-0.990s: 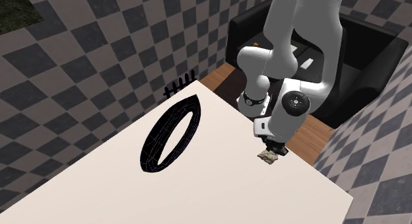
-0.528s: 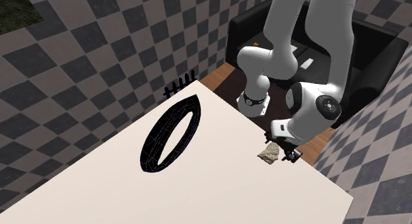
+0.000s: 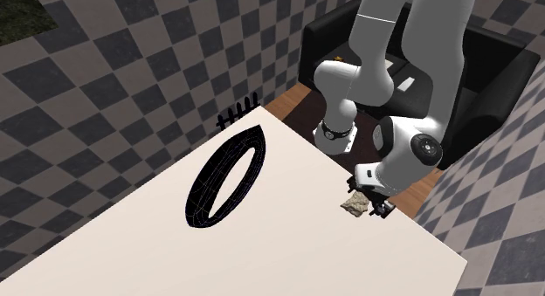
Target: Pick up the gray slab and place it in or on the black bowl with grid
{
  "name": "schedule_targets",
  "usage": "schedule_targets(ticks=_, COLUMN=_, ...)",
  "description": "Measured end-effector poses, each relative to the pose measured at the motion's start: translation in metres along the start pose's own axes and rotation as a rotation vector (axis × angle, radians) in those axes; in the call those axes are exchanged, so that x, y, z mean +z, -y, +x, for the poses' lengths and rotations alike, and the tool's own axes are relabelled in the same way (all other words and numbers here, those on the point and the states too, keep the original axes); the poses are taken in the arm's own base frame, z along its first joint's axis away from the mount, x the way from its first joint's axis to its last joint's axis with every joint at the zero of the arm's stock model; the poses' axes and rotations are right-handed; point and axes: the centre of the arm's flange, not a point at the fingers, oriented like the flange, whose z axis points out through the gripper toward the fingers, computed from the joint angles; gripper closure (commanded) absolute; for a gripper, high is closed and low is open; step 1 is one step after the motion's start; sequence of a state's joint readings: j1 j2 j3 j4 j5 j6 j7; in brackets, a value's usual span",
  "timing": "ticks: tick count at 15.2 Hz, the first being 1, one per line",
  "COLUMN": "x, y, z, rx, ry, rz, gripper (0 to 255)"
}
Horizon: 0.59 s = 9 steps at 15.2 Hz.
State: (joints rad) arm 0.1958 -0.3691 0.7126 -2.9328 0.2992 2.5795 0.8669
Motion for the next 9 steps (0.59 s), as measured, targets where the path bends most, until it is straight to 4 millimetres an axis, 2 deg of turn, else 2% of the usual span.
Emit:
schedule_targets(ticks=3, x=0.0005, y=0.0001, z=-0.0001, rx=0.0, ry=0.0, rz=0.0, gripper=0)
schedule_targets(ticks=4, x=0.0005, y=0.0001, z=-0.0001, rx=0.0, ry=0.0, rz=0.0, gripper=255)
schedule_targets(ticks=9, x=0.0003, y=0.0003, z=0.0, rx=0.0, ry=-0.001, rz=0.001, gripper=255)
